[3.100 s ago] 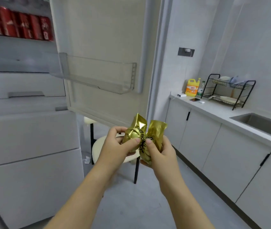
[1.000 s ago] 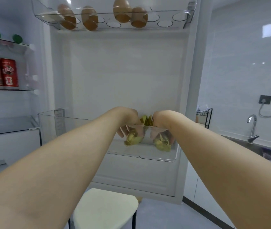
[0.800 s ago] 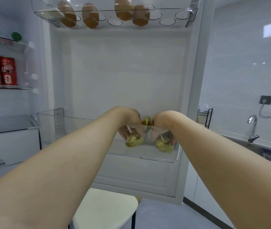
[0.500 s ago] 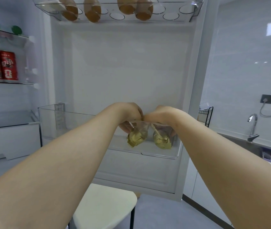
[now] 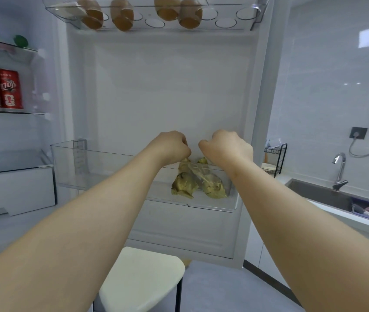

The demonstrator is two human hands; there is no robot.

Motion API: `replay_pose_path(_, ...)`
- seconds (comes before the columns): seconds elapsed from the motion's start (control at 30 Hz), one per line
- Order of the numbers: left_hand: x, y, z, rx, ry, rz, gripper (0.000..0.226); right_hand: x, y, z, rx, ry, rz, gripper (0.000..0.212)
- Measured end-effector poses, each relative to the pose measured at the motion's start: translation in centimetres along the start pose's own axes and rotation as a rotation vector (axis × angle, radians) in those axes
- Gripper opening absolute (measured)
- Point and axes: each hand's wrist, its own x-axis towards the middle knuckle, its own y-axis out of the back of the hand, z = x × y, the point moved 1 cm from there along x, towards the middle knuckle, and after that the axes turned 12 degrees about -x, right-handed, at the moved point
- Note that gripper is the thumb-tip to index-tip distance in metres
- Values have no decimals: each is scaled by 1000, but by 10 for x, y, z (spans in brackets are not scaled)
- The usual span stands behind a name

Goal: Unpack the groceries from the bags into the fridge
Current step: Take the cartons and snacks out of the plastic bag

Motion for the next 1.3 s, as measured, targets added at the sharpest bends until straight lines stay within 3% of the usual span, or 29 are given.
replay_pose_path(0.33, -35, -3, 14, -31, -166, 269, 16, -35, 9, 16, 137, 113, 168, 19)
replay_pose_path(0.57, -77, -41, 76, 86, -471, 364, 14, -65, 22, 96, 179, 59, 291, 18)
replay_pose_path(0.77, -87, -123, 125, 246, -593, 209, 23, -93, 24, 191, 24, -36, 269, 21)
replay_pose_path(0.97, -90, -234, 168, 188, -665, 17, 24, -127, 17, 301, -166, -156, 183, 26)
replay_pose_path(1.3, -123, -426, 243, 91, -705, -316, 25, -205, -6, 476, -233, -419, -60, 32)
